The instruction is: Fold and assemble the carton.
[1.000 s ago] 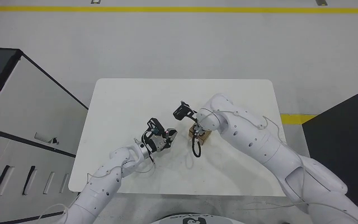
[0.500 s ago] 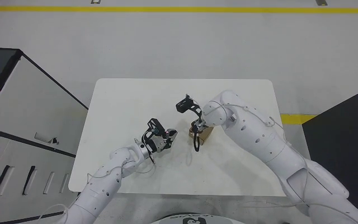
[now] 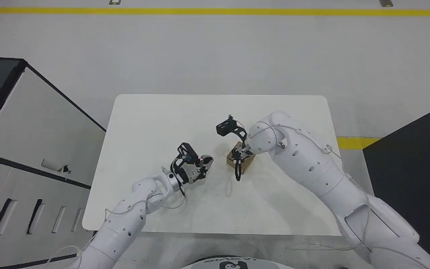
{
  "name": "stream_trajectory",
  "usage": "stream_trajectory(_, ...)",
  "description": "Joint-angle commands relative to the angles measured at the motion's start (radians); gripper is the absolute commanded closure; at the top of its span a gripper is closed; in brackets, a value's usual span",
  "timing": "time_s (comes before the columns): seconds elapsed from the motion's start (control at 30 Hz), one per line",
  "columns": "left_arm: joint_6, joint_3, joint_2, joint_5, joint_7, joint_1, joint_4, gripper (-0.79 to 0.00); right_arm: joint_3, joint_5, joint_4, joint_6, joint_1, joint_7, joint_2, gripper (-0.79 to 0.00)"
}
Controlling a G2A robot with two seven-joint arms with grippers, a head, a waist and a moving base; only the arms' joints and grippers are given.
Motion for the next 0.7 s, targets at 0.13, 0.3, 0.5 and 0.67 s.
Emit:
stream_trajectory(0.13, -0.002, -0.001, 0.001, 0.002, -0.001, 0.003, -0.004, 0.0, -0.008, -0.001, 0.014, 0.0, 0.008, -0.001, -0.005, 0.0)
stream_trajectory(0.3, -0.004, -0.001, 0.001, 0.003, -0.003, 0.004, -0.006, 0.0, 0.003, -0.001, -0.003, 0.005, 0.009, -0.003, -0.004, 0.0)
stream_trajectory(0.5, -0.008, -0.001, 0.001, 0.004, -0.007, 0.004, -0.009, 0.0, 0.016, -0.007, -0.025, 0.008, -0.004, -0.001, 0.001, 0.0)
stream_trajectory(0.67, -0.01, -0.001, 0.001, 0.006, -0.01, 0.003, -0.01, 0.0, 0.006, -0.007, -0.006, 0.001, -0.007, 0.0, -0.002, 0.0)
